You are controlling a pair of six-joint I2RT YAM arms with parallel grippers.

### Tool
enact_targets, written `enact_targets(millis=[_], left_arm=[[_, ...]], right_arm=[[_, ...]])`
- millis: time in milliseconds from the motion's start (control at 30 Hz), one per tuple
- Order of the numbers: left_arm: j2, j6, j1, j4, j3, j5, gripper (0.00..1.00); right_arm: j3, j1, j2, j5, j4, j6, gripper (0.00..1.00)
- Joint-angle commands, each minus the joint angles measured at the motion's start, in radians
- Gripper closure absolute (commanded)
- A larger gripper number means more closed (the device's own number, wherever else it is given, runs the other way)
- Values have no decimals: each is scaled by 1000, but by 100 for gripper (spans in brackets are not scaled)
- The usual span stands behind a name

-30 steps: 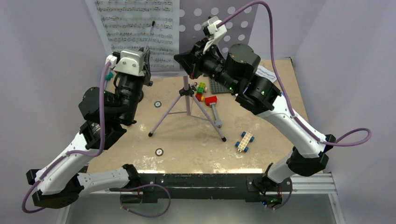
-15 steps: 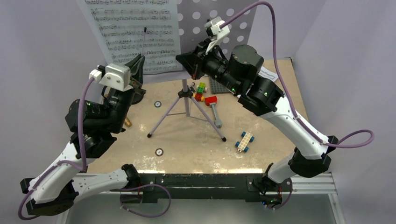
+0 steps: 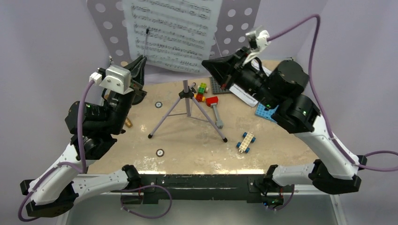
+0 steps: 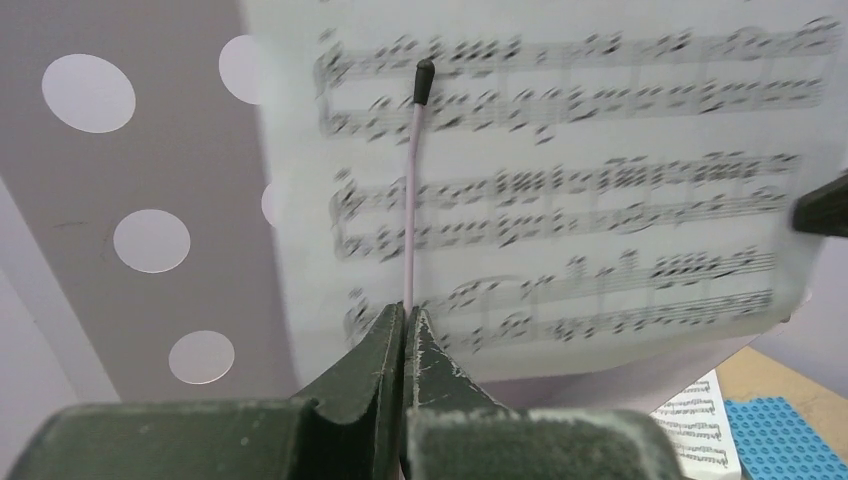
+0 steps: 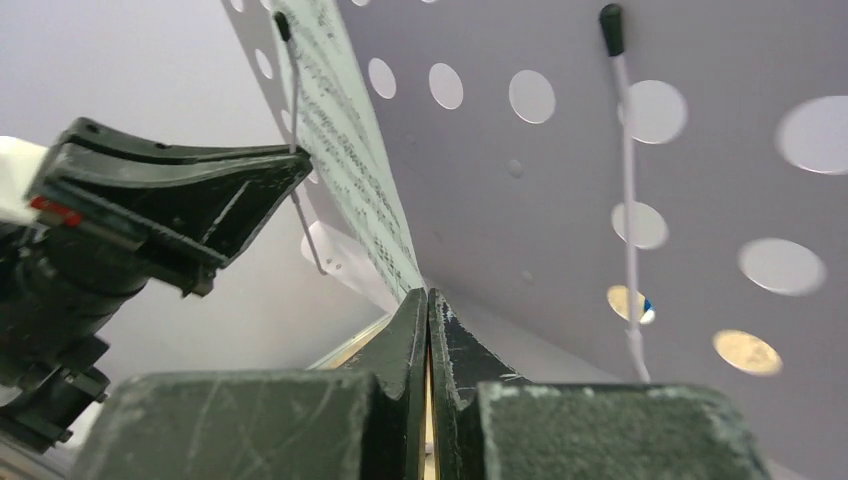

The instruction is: Pack up the instrument practice props

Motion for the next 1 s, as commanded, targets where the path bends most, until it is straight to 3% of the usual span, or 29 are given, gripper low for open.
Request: enact_targets(millis=[0, 300, 500, 667, 967], left_arm=[[5, 7, -2, 70, -1, 27, 100], [48, 36, -2, 121, -10, -9, 100], [87, 45, -2, 151, -16, -20, 71], [82, 20, -2, 162, -30, -19, 37], [-9, -90, -4, 98, -27, 6, 14]], right_arm=[[-63, -5, -131, 16, 20, -38, 100], [-306, -5, -432, 59, -50, -97, 100], [-446, -4, -621, 56, -98, -149, 100], [-573, -5, -753, 67, -122, -134, 100], [-818, -5, -953, 60, -162, -139, 100]])
